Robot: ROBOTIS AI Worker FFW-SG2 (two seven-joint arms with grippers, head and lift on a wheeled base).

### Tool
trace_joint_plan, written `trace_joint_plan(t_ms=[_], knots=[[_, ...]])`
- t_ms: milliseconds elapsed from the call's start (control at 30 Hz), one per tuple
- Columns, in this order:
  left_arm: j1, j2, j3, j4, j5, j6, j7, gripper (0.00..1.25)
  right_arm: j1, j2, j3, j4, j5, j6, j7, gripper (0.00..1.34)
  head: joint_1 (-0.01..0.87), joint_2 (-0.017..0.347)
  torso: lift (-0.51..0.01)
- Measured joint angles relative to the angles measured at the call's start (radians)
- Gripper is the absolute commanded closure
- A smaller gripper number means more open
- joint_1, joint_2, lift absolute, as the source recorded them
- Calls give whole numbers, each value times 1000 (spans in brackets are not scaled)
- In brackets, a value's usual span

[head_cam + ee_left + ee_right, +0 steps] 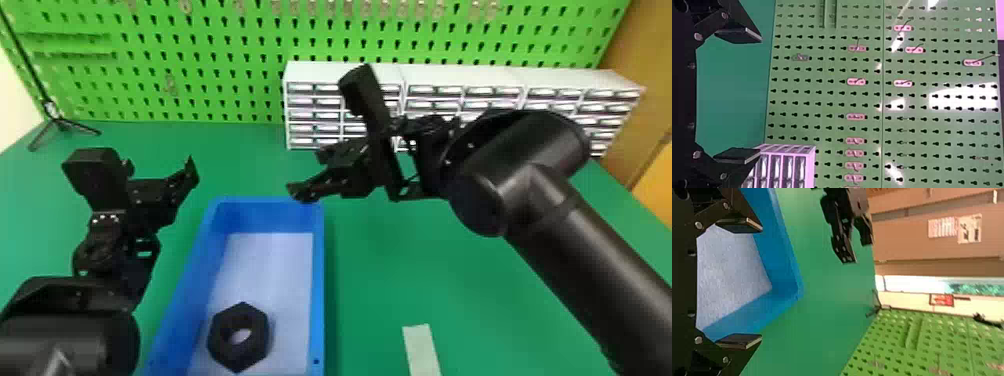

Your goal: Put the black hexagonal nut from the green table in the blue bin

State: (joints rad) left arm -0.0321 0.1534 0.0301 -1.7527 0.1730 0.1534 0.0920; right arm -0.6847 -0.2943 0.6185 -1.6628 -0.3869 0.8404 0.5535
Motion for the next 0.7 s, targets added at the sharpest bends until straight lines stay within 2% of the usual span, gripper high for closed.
trace_joint_plan(t_ms=[367,700], knots=[[0,0,-1,-2,0,0,0,252,94,61,-239,2,153,-8,13,303,686,28,-96],[-3,-2,-9,-2,1,0,0,252,144,95,-372,7,272,-67,5,306,686,28,-96]])
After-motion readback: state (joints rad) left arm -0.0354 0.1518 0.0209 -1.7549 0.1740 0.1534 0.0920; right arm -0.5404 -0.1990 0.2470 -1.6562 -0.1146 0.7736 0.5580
